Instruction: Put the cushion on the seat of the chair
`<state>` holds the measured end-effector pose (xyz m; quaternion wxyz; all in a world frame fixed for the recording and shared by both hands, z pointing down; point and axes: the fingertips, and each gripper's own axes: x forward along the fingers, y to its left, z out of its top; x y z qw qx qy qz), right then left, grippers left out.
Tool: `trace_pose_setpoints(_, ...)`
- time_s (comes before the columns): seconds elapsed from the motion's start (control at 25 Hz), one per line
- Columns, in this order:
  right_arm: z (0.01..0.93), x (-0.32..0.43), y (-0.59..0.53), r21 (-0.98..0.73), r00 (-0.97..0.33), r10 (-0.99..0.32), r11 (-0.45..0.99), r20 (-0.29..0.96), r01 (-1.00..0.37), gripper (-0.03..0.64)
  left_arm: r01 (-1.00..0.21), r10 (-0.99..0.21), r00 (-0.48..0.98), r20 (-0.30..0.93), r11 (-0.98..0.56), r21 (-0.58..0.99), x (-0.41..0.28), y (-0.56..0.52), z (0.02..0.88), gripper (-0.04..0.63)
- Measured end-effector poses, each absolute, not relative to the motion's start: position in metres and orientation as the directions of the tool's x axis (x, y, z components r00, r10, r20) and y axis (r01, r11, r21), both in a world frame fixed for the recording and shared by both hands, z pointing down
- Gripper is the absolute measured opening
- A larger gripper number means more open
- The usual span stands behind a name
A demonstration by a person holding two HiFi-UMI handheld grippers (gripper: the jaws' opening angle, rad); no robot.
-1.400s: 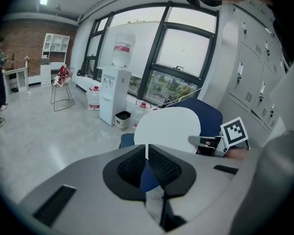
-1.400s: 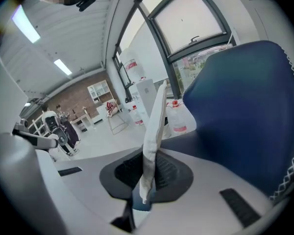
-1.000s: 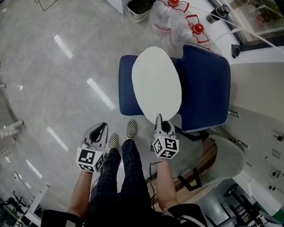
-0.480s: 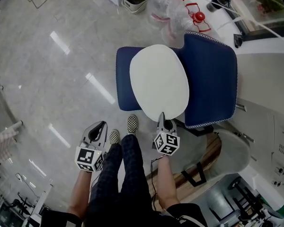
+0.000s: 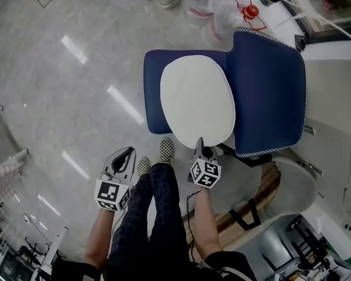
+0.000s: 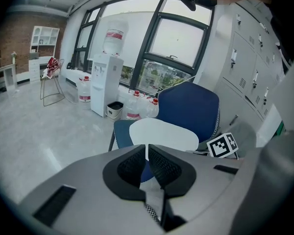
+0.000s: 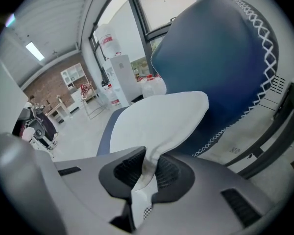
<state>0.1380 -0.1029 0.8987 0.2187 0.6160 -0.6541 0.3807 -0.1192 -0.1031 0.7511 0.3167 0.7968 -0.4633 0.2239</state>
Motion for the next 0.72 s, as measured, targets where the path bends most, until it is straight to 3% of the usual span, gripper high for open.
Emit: trace_pose_setpoints(0.72,0.984,0.154,-0.089,-0.279,-0.146,-0.61,-0.127,0.778,-0.952,0.049,-0.88,-0.569,0.471,0.674,-0.361,0.31,-0.106,-0.094,0.811,0.032)
